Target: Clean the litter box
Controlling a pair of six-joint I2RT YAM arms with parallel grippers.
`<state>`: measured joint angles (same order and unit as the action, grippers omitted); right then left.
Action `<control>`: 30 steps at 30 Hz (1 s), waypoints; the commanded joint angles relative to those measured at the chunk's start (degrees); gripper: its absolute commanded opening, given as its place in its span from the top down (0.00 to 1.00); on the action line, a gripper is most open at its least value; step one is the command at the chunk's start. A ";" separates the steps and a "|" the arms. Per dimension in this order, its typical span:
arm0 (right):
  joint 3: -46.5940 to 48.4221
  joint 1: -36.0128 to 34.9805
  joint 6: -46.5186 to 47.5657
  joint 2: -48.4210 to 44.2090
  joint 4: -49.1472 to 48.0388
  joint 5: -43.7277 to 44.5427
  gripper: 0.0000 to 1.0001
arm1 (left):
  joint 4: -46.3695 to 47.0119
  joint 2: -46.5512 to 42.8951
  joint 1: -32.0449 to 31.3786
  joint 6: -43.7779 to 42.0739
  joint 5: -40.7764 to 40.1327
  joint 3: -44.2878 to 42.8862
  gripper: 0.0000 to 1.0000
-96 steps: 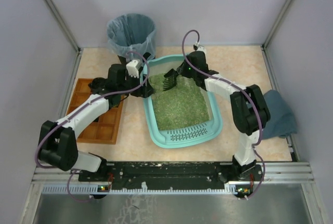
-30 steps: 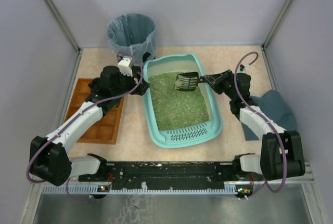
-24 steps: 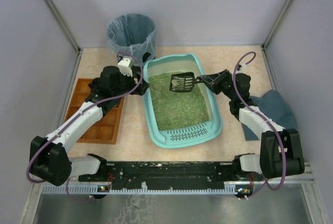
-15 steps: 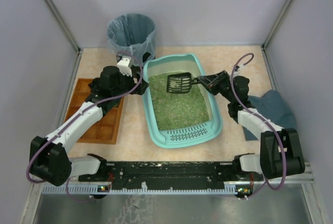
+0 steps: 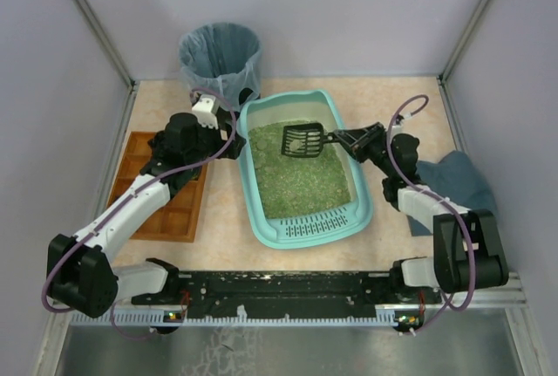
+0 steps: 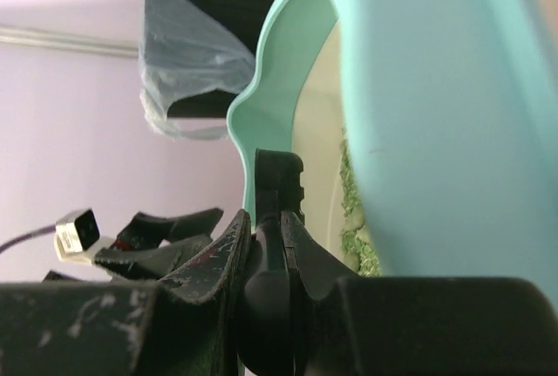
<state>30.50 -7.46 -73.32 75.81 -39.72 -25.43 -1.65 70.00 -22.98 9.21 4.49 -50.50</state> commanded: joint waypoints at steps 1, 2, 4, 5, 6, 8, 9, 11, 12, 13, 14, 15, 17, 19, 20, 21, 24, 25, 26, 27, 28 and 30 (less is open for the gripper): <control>4.79 -4.21 4.13 0.97 -5.74 -3.95 1.00 | 1.65 -0.67 0.23 0.63 -0.05 0.32 0.15; 5.01 -3.71 4.75 0.78 -4.36 -3.80 1.00 | 1.54 -0.43 0.33 0.63 0.01 0.13 0.15; 1.57 -0.85 2.06 -0.91 -4.29 -0.01 1.00 | 0.99 -0.51 0.31 0.63 -0.03 -0.17 0.15; -1.32 0.33 0.04 -1.73 -5.87 2.13 1.00 | 1.06 -0.81 0.38 0.63 -0.32 0.06 0.15; -2.12 0.65 -1.25 -1.97 -7.33 3.29 1.00 | 1.39 -1.13 0.39 0.63 -0.47 0.30 0.15; 0.83 -1.36 -0.02 -0.72 -7.53 1.46 1.00 | 2.01 -1.35 0.39 0.89 -0.11 0.79 0.14; 3.41 -3.05 1.88 0.47 -6.73 -0.57 1.00 | 2.21 -1.09 0.42 0.96 0.33 0.79 0.14; 5.97 -4.15 4.50 1.72 -4.18 -2.53 1.00 | 1.92 -0.36 0.58 1.08 1.07 0.30 0.14; 4.98 -3.37 3.74 1.30 -3.87 -1.20 1.00 | 1.46 -0.22 0.64 1.07 1.22 -0.10 0.14; 3.14 -2.18 1.84 0.59 -4.29 0.97 1.00 | 0.91 -0.19 0.60 1.07 0.99 -0.34 0.14; 1.39 -1.34 -0.75 0.08 -5.11 2.99 1.00 | 0.56 -0.36 0.61 1.07 0.40 -0.42 0.14; 0.69 -1.21 -2.98 0.46 -7.35 3.45 1.00 | 0.67 -0.79 0.59 1.15 -0.27 -0.08 0.14; 2.62 -3.05 -4.93 2.29 -9.66 0.55 1.00 | 1.67 -1.60 0.59 1.25 -0.73 0.81 0.14; 5.19 -4.56 -3.02 2.87 -7.05 -1.05 1.00 | 2.25 -1.64 0.68 1.33 -0.22 0.94 0.14; 5.16 -3.98 -2.36 2.55 -6.03 -0.25 1.00 | 2.13 -1.40 0.70 1.39 0.03 0.63 0.14; 4.23 -2.83 -2.18 2.06 -5.16 1.05 1.00 | 1.70 -1.02 0.73 1.46 0.01 0.29 0.14; 1.08 -1.10 -5.54 1.60 -7.22 2.59 1.00 | 0.61 -0.73 0.72 1.58 -1.02 -0.17 0.14; 2.26 -2.09 -5.29 2.03 -7.36 1.45 1.00 | 0.84 -0.88 0.67 1.60 -1.33 0.00 0.14; 3.16 -3.47 -4.38 2.13 -6.60 0.91 1.00 | 1.05 -0.91 0.67 1.60 -1.24 0.12 0.14; 3.85 -4.83 -3.20 2.04 -5.85 0.84 1.00 | 1.24 -0.79 0.68 1.60 -0.98 0.09 0.14; 3.95 -5.32 -2.13 1.58 -4.98 1.05 1.00 | 1.37 -0.57 0.71 1.61 -0.88 0.02 0.14; 1.91 -3.64 -2.32 0.22 -3.18 3.59 1.00 | 0.72 -0.24 0.79 1.58 -0.87 -0.39 0.14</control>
<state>32.08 -11.09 -76.53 78.81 -42.26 -23.73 -1.30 69.95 -22.61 10.48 3.99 -50.09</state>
